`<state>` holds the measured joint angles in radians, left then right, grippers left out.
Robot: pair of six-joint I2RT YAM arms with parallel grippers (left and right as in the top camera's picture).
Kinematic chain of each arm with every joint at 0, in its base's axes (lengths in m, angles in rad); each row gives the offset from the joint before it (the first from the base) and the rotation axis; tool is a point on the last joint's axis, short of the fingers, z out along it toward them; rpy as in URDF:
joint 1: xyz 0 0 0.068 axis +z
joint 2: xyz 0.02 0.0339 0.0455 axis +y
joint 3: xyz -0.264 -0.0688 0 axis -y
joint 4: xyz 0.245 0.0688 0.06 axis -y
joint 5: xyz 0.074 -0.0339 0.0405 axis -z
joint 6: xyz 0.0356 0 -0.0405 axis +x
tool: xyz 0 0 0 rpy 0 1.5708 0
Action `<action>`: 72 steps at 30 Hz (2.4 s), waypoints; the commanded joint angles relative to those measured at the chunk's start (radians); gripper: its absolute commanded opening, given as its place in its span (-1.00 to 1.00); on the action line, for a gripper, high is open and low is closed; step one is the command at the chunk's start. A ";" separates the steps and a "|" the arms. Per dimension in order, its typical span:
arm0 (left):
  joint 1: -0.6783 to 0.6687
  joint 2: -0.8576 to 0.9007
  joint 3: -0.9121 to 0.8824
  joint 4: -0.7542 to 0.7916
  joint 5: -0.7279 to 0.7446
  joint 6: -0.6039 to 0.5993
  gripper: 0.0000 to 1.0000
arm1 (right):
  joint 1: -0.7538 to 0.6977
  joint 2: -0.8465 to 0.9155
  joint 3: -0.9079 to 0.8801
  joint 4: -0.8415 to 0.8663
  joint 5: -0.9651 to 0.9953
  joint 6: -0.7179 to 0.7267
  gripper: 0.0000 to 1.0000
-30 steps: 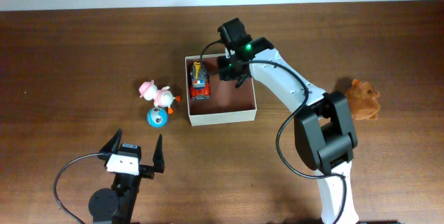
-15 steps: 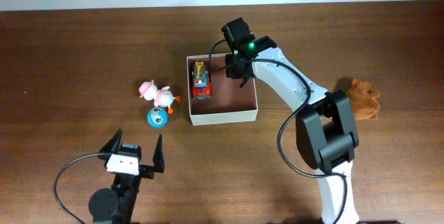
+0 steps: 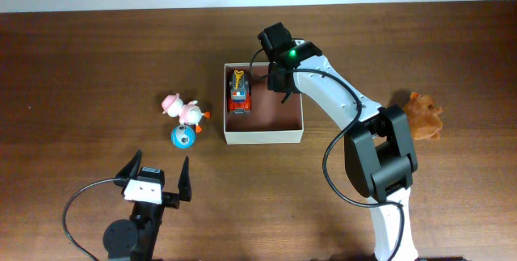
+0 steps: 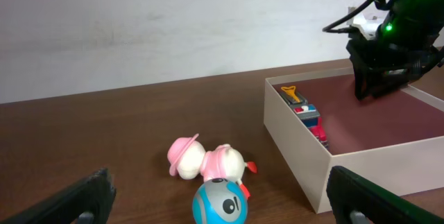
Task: Pack container
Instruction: 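Raise the right gripper and move it over the brown bear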
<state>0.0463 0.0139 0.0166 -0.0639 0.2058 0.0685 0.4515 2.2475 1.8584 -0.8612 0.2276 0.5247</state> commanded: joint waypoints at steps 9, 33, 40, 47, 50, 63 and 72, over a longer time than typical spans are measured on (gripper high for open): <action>0.002 -0.008 -0.008 0.002 0.000 0.016 0.99 | -0.007 -0.009 0.023 -0.014 -0.014 -0.066 -0.45; 0.002 -0.008 -0.008 0.002 0.000 0.016 0.99 | -0.334 -0.091 0.726 -0.787 -0.137 -0.203 0.36; 0.002 -0.008 -0.008 0.002 0.000 0.016 0.99 | -0.546 -0.106 0.719 -0.838 -0.216 -0.277 0.36; 0.002 -0.008 -0.008 0.002 0.000 0.016 0.99 | -0.667 -0.113 0.623 -0.838 -0.212 -0.312 0.37; 0.002 -0.008 -0.008 0.002 0.000 0.016 0.99 | -0.722 -0.113 0.502 -0.833 -0.183 -0.312 0.37; 0.002 -0.008 -0.008 0.002 0.000 0.016 0.99 | -0.870 -0.113 0.221 -0.713 -0.180 -0.384 0.37; 0.002 -0.008 -0.008 0.002 0.000 0.016 0.99 | -0.842 -0.113 0.077 -0.576 -0.270 -0.510 0.36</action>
<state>0.0463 0.0139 0.0166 -0.0639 0.2058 0.0685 -0.4038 2.1513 2.0022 -1.4673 -0.0059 0.0731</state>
